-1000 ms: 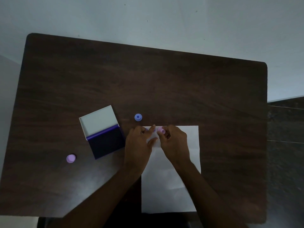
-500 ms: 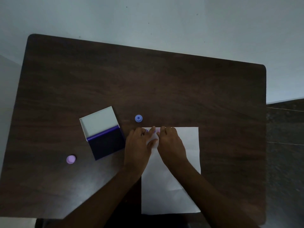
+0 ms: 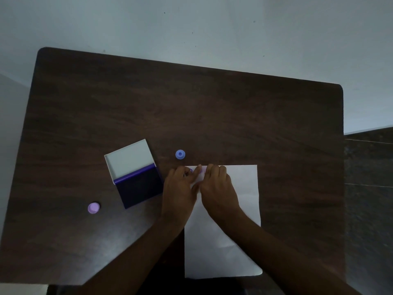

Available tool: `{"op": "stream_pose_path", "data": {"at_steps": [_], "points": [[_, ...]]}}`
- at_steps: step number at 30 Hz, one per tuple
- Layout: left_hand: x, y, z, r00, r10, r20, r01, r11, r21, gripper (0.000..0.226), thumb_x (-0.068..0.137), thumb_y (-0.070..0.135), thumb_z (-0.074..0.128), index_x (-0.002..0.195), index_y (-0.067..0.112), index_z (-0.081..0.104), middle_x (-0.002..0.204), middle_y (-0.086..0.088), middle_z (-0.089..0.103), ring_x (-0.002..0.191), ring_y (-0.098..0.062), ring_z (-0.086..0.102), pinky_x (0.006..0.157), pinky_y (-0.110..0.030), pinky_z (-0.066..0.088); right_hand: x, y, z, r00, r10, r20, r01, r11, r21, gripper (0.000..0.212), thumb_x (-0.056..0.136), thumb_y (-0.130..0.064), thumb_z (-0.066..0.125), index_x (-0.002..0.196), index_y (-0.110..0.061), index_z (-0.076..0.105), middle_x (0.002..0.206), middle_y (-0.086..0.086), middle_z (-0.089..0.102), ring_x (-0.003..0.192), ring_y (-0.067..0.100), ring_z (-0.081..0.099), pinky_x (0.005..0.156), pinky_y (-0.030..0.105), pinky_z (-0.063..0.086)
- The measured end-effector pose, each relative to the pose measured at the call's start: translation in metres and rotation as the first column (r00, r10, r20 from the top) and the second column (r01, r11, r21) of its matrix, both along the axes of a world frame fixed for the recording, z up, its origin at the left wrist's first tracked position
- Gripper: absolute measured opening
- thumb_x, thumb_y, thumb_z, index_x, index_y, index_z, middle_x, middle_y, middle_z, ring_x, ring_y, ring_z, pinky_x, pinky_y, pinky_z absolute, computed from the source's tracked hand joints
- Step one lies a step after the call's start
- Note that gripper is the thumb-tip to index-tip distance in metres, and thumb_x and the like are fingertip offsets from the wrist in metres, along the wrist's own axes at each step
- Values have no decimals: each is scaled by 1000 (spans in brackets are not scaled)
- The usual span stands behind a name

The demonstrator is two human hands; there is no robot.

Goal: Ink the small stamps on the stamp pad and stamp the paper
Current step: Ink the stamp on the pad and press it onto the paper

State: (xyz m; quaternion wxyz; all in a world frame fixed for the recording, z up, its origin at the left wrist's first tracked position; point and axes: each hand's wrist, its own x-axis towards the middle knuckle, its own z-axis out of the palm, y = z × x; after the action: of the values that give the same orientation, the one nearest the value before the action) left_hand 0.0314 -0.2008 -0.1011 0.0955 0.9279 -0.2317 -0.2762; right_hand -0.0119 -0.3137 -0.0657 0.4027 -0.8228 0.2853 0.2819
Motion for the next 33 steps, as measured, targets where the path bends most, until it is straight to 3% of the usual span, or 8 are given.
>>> {"op": "stream_pose_path", "data": {"at_steps": [3, 10, 14, 19, 22, 24, 31, 33], "points": [[-1, 0, 3, 997, 3, 81, 1, 999, -43, 57, 75, 38, 72, 124, 17, 51, 118, -11, 61, 107, -27, 56, 92, -38, 43, 1, -2, -2, 999, 31, 10, -31, 999, -14, 51, 93, -38, 48, 137, -18, 33, 145, 5, 36, 129, 18, 36, 107, 26, 23], [1, -1, 3, 996, -50, 80, 51, 999, -2, 56, 82, 41, 64, 130, 20, 46, 127, -7, 55, 116, -23, 50, 98, -35, 37, -2, -4, -5, 993, 90, 75, -83, 993, -86, 51, 92, -35, 51, 136, -14, 34, 143, 9, 38, 127, 20, 37, 99, 20, 19], [3, -2, 7, 996, -8, 91, 9, 1000, -14, 57, 73, 41, 74, 122, 20, 55, 115, -7, 63, 105, -24, 57, 89, -35, 45, -1, -6, -11, 995, 62, 82, -56, 996, -74, 48, 92, -40, 50, 133, -17, 38, 140, 6, 42, 122, 17, 41, 98, 20, 23], [4, -4, 13, 996, 42, 82, -39, 999, -32, 61, 66, 36, 82, 119, 18, 59, 111, -9, 65, 100, -26, 61, 85, -36, 48, -3, -6, -12, 987, -5, 160, 14, 998, -57, 41, 92, -38, 50, 127, -17, 45, 132, 5, 49, 103, 3, 38, 91, 16, 22], [3, -1, 14, 989, -18, 148, 25, 999, -47, 72, 66, 40, 81, 130, 26, 51, 115, -7, 63, 102, -24, 58, 84, -33, 48, -4, -12, -11, 959, 92, 268, -60, 990, -126, 37, 91, -32, 54, 124, -15, 49, 124, 9, 56, 102, 10, 47, 91, 22, 31], [3, 0, 14, 987, -35, 158, 44, 998, -54, 75, 70, 44, 76, 136, 30, 43, 119, -6, 60, 105, -23, 55, 85, -31, 46, -5, -16, -11, 956, 120, 267, -83, 986, -146, 36, 91, -32, 53, 124, -17, 49, 122, 7, 56, 98, 4, 42, 93, 22, 35], [6, -4, 20, 997, 3, 75, 2, 998, -68, 64, 77, 45, 70, 134, 28, 44, 119, -6, 57, 105, -22, 52, 87, -30, 42, -1, -13, -14, 980, 79, 181, -66, 995, -81, 43, 89, -42, 52, 124, -18, 47, 127, 8, 53, 112, 21, 50, 94, 27, 33], [7, -3, 24, 993, 98, 58, -86, 979, -186, 48, 81, 40, 66, 126, 31, 51, 112, -6, 58, 100, -24, 52, 83, -33, 45, -2, -14, -14, 985, 76, 157, -60, 992, -107, 44, 88, -44, 51, 124, -18, 47, 128, 8, 52, 113, 20, 49, 96, 28, 34]]}}
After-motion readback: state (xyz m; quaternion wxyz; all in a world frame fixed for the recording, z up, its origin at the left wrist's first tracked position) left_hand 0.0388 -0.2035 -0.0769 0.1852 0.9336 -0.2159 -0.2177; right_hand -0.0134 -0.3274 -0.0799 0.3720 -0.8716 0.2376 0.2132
